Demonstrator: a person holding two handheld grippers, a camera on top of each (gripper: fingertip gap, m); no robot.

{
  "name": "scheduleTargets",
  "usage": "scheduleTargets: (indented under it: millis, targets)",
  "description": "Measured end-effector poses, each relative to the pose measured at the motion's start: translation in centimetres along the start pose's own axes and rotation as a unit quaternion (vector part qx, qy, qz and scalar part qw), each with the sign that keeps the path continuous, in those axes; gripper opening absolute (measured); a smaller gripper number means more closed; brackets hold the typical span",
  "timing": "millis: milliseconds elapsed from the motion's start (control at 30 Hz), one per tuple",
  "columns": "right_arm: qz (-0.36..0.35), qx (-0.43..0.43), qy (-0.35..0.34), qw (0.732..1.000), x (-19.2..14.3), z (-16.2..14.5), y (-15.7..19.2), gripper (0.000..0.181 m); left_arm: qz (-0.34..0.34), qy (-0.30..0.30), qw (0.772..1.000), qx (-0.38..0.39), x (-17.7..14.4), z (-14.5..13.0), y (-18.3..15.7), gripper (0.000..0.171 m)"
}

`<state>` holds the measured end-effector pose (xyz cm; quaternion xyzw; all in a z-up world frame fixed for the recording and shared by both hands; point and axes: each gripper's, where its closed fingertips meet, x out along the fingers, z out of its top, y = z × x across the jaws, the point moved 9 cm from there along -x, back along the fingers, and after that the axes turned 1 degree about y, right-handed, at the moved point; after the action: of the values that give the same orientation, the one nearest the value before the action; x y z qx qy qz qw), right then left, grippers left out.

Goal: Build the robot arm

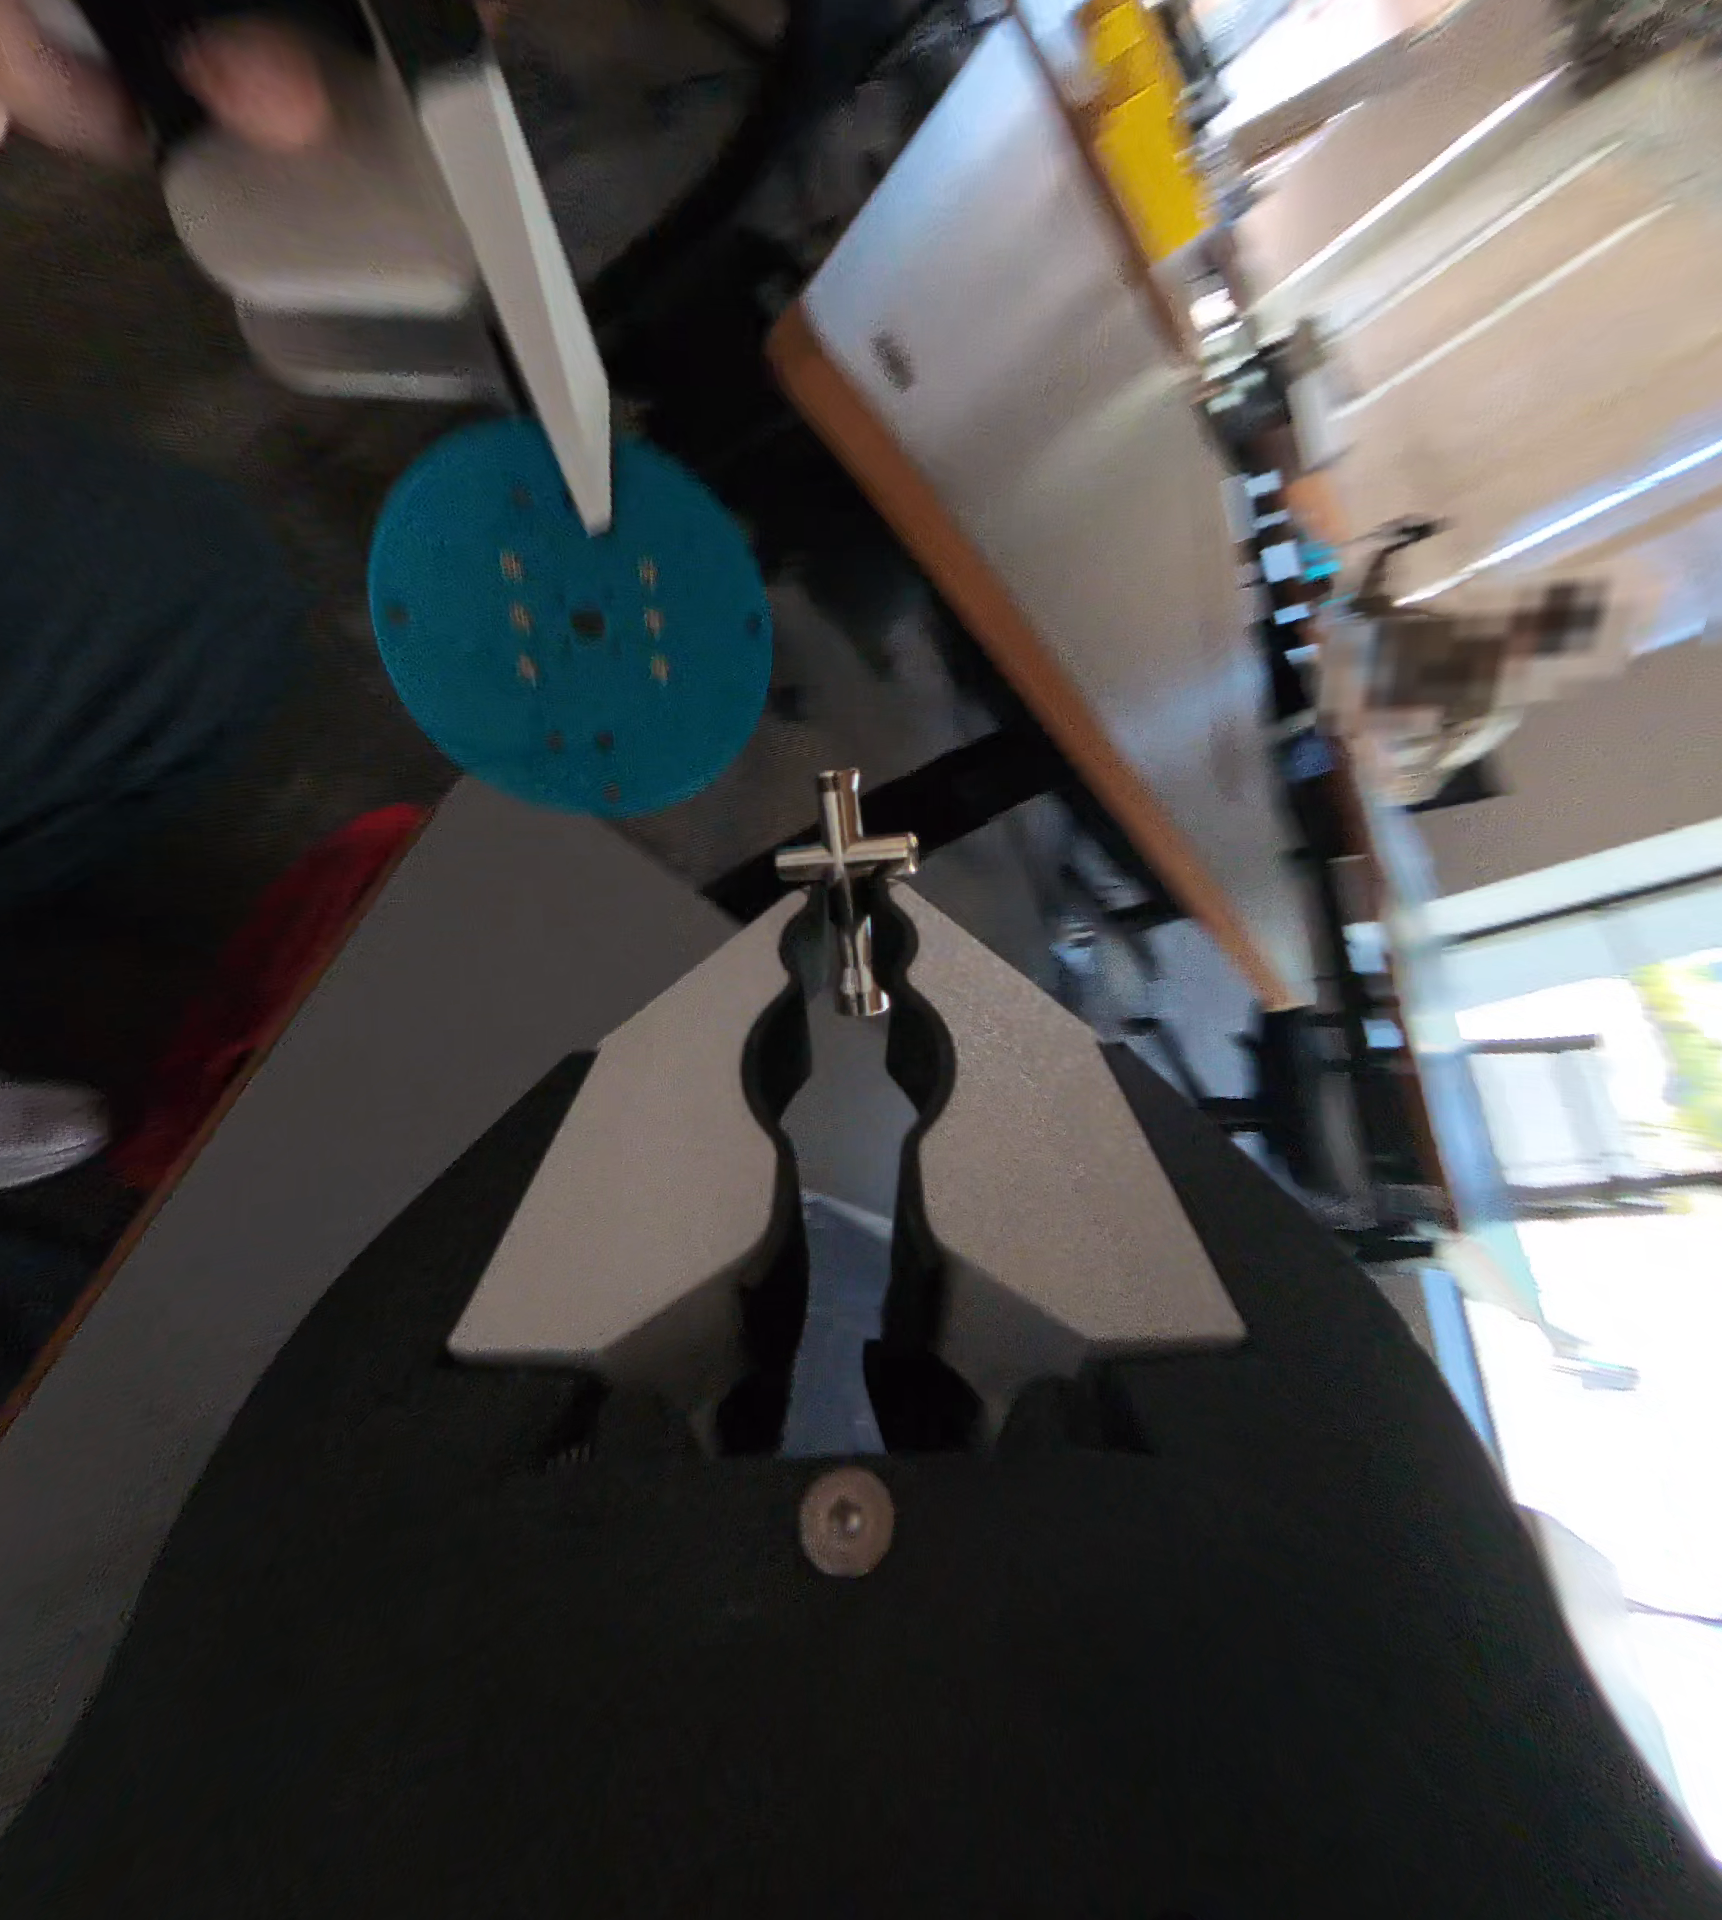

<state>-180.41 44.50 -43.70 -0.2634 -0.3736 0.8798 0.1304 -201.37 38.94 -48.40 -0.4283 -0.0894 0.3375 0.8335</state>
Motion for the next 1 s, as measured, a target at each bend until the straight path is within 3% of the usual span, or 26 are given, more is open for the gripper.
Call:
scheduleTargets:
  millis: [100,233,600,1000]
  targets:
    - [-0.119,-0.092,-0.002,0.989,-2.5,2.9,2.8,0.006,-0.026,0.026,0.997,-0.064,2.3,0.3,-0.4,0.003]
    - [-0.154,-0.157,0.017,0.975,-2.7,3.7,5.1,0.005,-0.057,0.051,0.985,-0.152,3.9,0.1,-1.2,0.003]
    - [-0.095,-0.264,0.022,0.96,-2.6,3.8,5.0,0.005,-0.094,0.081,0.978,-0.167,4.4,-1.2,-3.0,0.002]
    - [-0.091,-0.277,0.022,0.956,-2.3,4.4,5.2,0.005,-0.096,0.081,0.979,-0.162,4.1,-0.9,-3.2,0.003]
